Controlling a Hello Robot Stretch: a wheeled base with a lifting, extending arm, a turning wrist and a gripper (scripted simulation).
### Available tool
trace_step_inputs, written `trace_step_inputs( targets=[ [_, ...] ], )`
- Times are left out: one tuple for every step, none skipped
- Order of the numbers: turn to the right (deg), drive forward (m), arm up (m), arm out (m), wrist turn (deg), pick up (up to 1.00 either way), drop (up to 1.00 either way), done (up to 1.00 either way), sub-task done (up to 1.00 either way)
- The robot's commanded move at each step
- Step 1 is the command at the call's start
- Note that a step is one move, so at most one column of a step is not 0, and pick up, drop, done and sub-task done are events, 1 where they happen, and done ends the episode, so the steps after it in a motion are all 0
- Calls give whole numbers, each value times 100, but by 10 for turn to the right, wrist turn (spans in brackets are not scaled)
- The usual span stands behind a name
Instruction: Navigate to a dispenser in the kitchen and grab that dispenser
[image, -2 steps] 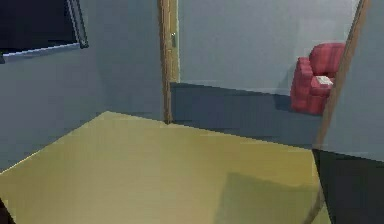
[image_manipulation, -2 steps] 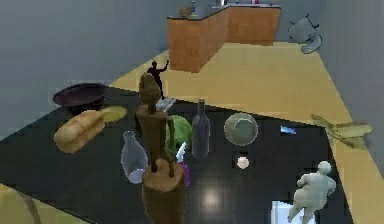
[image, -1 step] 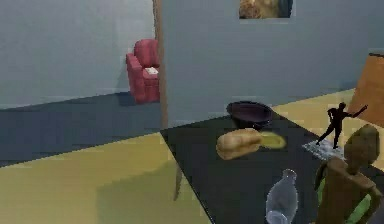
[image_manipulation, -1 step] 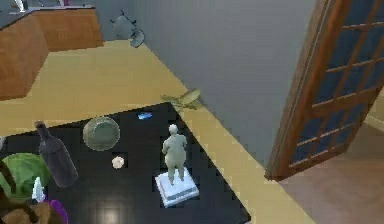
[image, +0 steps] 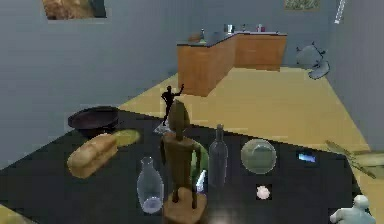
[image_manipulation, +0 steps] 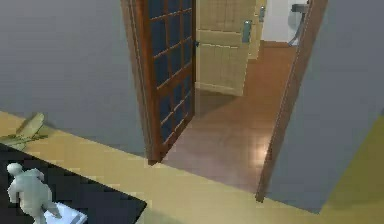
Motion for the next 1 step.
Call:
trace_step_inputs(
  targets=[
    [450,0,0,0,0,0,0,0,0]
  ],
)
